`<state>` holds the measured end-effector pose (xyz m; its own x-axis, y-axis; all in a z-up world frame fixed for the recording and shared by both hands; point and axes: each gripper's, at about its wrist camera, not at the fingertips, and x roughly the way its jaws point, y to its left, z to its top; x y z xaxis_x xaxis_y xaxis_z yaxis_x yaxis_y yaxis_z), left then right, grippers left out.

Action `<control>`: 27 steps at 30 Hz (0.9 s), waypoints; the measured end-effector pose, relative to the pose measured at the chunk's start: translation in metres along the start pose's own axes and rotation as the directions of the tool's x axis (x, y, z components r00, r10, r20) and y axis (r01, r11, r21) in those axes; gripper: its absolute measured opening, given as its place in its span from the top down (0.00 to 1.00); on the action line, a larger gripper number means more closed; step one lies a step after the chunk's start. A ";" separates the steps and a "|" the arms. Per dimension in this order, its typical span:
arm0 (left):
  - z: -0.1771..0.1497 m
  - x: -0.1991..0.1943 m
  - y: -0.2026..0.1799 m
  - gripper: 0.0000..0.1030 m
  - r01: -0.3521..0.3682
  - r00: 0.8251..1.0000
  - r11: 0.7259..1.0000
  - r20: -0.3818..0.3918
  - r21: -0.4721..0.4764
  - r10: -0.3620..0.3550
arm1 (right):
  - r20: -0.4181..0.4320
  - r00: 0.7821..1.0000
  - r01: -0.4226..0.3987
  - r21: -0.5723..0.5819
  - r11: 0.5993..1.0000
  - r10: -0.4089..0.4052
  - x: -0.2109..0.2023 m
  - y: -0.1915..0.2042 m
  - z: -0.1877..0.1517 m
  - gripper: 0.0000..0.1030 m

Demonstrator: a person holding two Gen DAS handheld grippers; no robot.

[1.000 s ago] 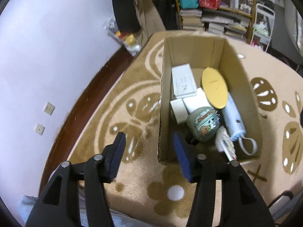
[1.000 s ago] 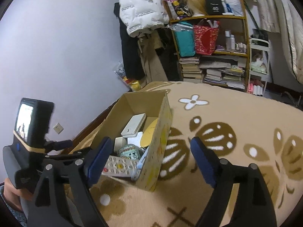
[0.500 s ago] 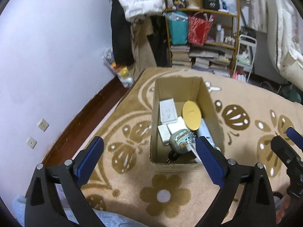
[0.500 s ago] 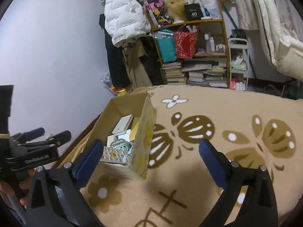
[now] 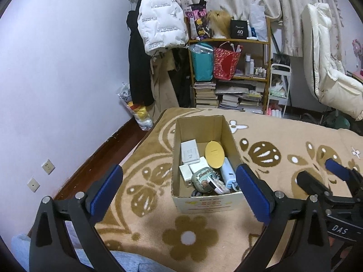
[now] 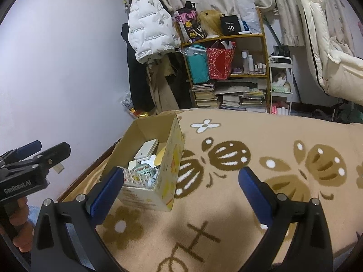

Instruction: Organize rigid objects

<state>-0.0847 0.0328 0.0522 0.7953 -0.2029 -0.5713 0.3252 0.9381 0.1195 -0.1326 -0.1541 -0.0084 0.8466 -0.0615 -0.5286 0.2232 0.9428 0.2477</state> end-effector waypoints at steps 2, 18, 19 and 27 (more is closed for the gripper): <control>-0.002 0.001 -0.001 0.04 0.024 1.000 1.000 -0.001 0.001 -0.024 | -0.007 1.000 0.007 0.003 1.000 -0.007 0.001 -0.002 -0.004 0.00; -0.011 0.018 -0.020 0.04 0.007 0.999 0.997 -0.038 0.071 -0.005 | -0.009 0.998 0.058 0.039 0.998 -0.058 0.007 -0.006 -0.013 0.00; -0.011 0.019 -0.020 0.04 0.005 0.999 0.997 -0.039 0.072 -0.002 | -0.008 0.998 0.059 0.043 0.997 -0.059 0.007 -0.007 -0.013 0.00; -0.011 0.020 -0.020 0.04 -0.001 0.999 0.997 -0.043 0.078 0.005 | -0.009 0.998 0.058 0.055 0.997 -0.058 0.007 -0.010 -0.014 0.00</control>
<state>-0.0812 0.0126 0.0298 0.7741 -0.1864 -0.6050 0.3632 0.9135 0.1833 -0.1358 -0.1594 -0.0254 0.8277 -0.1130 -0.5496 0.2983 0.9182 0.2606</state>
